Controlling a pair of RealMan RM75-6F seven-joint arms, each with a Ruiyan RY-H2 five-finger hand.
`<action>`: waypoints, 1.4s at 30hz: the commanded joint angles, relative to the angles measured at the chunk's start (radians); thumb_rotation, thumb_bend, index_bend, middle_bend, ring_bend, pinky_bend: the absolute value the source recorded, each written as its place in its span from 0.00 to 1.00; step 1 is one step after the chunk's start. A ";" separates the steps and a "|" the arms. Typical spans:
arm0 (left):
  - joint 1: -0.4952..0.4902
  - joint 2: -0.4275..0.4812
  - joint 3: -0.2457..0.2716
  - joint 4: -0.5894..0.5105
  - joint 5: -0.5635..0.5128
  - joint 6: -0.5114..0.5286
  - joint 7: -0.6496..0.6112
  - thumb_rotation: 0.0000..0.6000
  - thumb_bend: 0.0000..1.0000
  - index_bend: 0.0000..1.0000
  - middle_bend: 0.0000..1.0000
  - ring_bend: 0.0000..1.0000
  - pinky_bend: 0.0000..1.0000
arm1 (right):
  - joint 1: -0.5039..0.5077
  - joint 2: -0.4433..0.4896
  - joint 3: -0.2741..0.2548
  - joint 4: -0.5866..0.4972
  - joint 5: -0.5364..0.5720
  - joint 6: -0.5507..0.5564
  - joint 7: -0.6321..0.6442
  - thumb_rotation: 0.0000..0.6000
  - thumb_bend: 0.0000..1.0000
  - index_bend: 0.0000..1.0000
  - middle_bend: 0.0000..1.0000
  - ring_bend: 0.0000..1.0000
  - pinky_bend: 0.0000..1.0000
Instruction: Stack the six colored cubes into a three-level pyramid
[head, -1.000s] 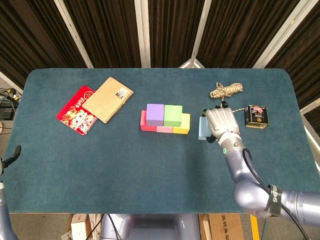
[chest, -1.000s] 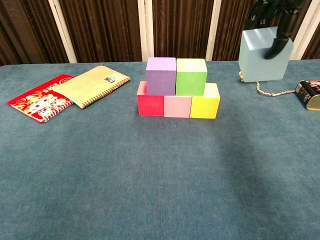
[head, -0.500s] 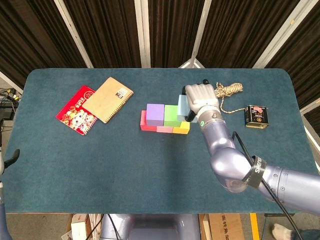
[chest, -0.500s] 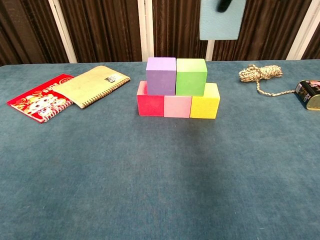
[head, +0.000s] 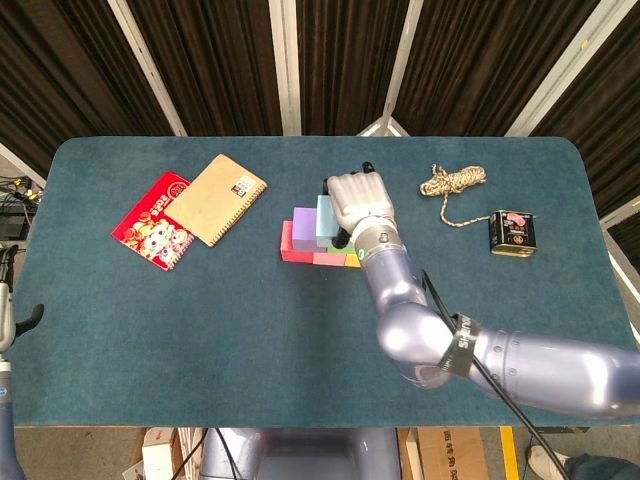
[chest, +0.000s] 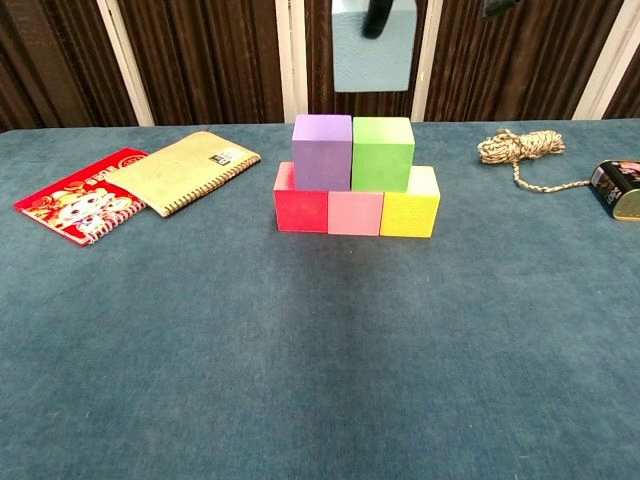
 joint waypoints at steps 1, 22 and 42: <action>-0.002 0.004 -0.003 -0.007 -0.013 -0.006 0.008 1.00 0.32 0.10 0.12 0.00 0.00 | 0.029 -0.038 0.007 0.046 0.010 0.018 -0.016 1.00 0.24 0.36 0.37 0.21 0.00; -0.003 0.028 0.012 -0.037 -0.026 -0.016 -0.008 1.00 0.32 0.09 0.12 0.00 0.00 | 0.015 -0.207 -0.002 0.238 -0.063 0.014 -0.041 1.00 0.24 0.38 0.37 0.22 0.00; -0.009 0.022 0.014 -0.026 -0.038 -0.008 -0.001 1.00 0.32 0.09 0.12 0.00 0.00 | 0.007 -0.288 0.027 0.358 -0.025 -0.051 -0.124 1.00 0.24 0.38 0.37 0.22 0.00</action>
